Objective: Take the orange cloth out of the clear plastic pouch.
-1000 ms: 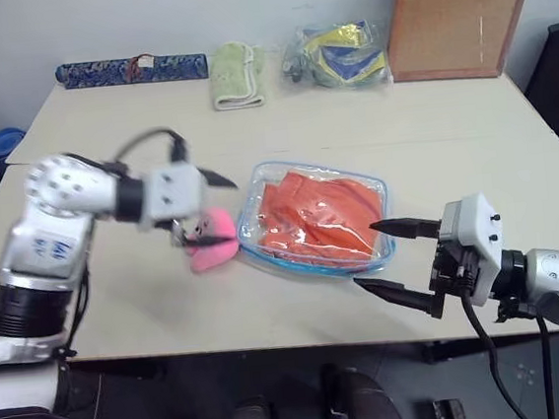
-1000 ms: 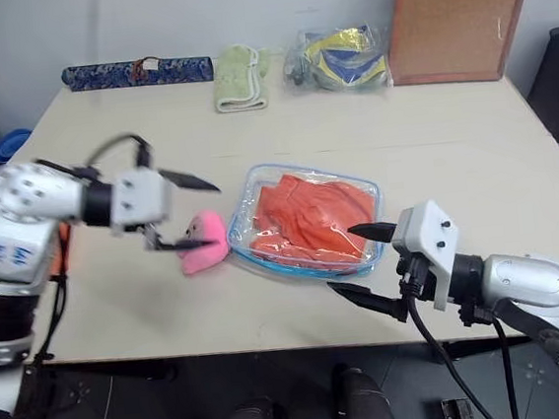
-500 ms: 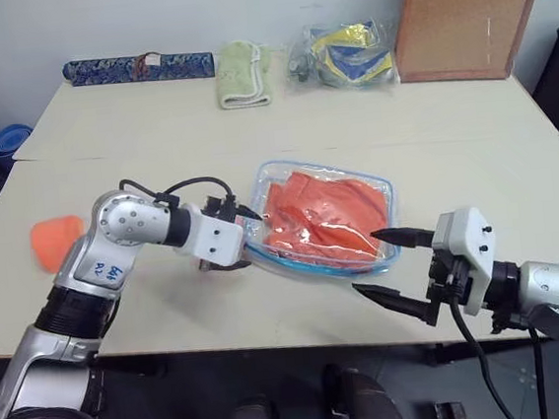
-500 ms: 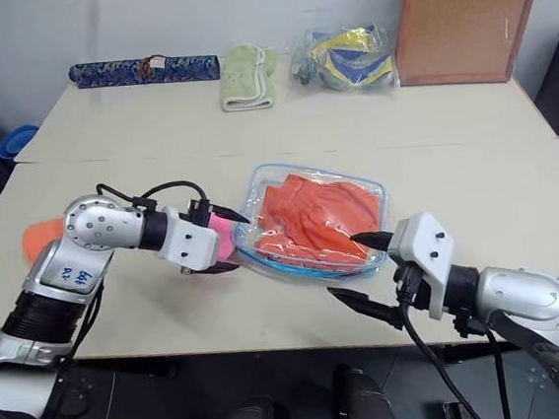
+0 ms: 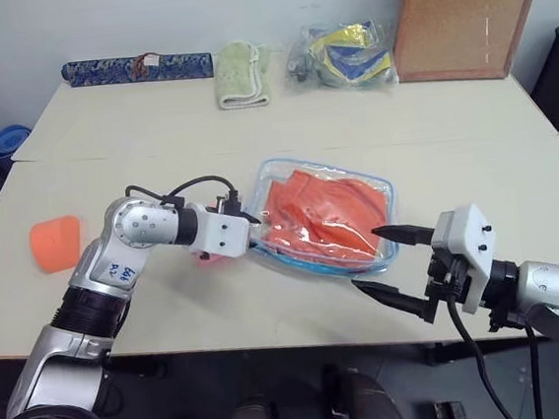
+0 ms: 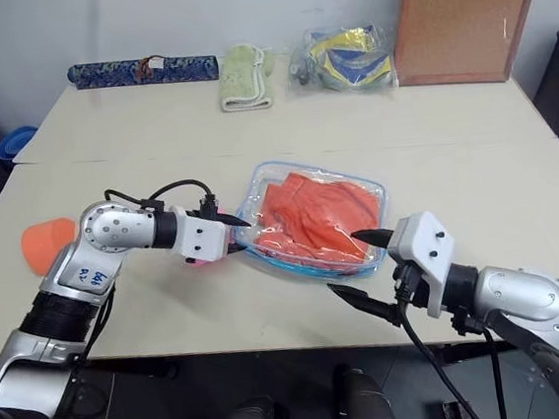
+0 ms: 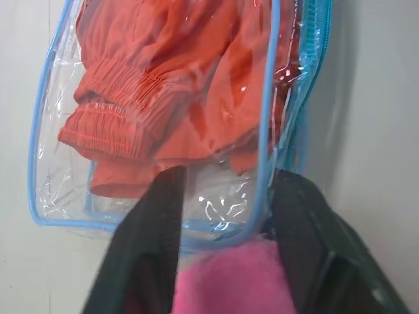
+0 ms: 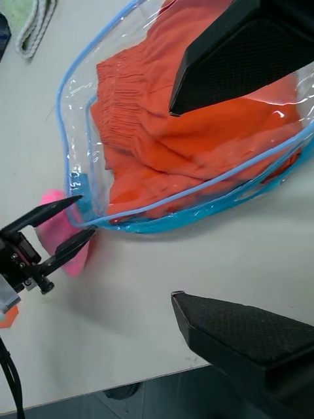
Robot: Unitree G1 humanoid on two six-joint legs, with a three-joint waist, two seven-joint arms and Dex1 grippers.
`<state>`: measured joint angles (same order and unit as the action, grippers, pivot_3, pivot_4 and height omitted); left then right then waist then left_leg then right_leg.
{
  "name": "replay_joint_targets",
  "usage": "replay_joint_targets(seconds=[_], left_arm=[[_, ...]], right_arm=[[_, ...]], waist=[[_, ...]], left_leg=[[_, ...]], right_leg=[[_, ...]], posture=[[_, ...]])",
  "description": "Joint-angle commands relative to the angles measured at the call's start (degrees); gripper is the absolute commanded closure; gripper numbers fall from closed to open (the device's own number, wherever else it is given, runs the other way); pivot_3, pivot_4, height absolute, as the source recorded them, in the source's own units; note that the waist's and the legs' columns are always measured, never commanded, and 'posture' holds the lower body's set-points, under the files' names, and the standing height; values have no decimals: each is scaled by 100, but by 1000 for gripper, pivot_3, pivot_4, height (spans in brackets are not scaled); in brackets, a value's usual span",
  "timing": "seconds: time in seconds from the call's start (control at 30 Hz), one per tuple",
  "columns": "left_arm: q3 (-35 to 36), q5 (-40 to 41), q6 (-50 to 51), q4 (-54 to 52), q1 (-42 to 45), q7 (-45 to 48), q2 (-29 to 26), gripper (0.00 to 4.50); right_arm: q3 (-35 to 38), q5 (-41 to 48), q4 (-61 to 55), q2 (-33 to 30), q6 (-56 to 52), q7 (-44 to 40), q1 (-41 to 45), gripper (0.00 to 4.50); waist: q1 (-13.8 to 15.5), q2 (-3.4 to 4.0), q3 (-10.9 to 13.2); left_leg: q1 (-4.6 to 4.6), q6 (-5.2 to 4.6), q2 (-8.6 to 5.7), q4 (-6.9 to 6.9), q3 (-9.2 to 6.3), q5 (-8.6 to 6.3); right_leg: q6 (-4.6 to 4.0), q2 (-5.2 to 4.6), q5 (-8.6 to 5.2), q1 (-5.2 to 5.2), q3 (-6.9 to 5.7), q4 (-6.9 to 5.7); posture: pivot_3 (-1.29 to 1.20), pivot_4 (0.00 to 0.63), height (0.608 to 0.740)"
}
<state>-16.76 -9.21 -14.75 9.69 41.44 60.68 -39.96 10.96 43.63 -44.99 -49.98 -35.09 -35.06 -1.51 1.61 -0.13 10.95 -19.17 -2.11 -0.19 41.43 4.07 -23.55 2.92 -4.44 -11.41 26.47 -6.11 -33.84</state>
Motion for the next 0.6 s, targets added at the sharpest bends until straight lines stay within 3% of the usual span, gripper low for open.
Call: replay_joint_targets(seconds=[0.03, 0.1, 0.23, 0.33, 0.47, 0.6], left_arm=[[104, 151, 210, -283, -25, 69, -12, 3988], [165, 650, 1143, -651, -149, 437, 15, 4462], [362, 1755, 3582, -1409, -272, 795, 150, 4462], [451, 1971, 4859, -1501, -116, 370, 431, 4462], [619, 2124, 6070, -1481, 98, -419, 1033, 4500], [567, 2151, 6476, -1667, 113, -936, 1444, 4500]], right_arm=[[18, -197, -97, -29, 68, -87, -66, 0], [18, -271, -109, -17, 85, -123, -117, 0], [19, -263, -153, 62, 67, -114, -93, 0], [-41, -263, -230, 108, 72, -108, -55, 0], [-243, -530, -284, 67, 156, -158, -71, 873], [-822, -1455, -154, 52, 340, 35, -131, 2231]], waist=[[-1, 0, 0], [-5, 0, 0], [-9, 0, 0], [-3, 0, 0], [4, 0, 0], [-5, 0, 0]], left_leg=[[0, 0, 0, 0, 0, 0], [0, 0, 0, 0, 0, 0], [0, 0, 1, 1, 0, 0], [0, 0, 0, 5, -4, 0], [-2, -3, -6, 7, -13, 2], [-2, -3, -6, 6, -13, 2]], right_leg=[[0, 0, 0, 0, 0, 0], [0, 1, 0, 0, 0, 0], [0, 4, 0, 0, 1, -2], [1, 10, 0, -3, 0, -3], [4, 12, 0, -8, 0, -2], [5, 8, 1, -6, 1, -2]], posture=[[0, 150, 740], [0, 150, 740], [0, 150, 740], [0, 150, 740], [0, 150, 740], [0, 150, 740]])
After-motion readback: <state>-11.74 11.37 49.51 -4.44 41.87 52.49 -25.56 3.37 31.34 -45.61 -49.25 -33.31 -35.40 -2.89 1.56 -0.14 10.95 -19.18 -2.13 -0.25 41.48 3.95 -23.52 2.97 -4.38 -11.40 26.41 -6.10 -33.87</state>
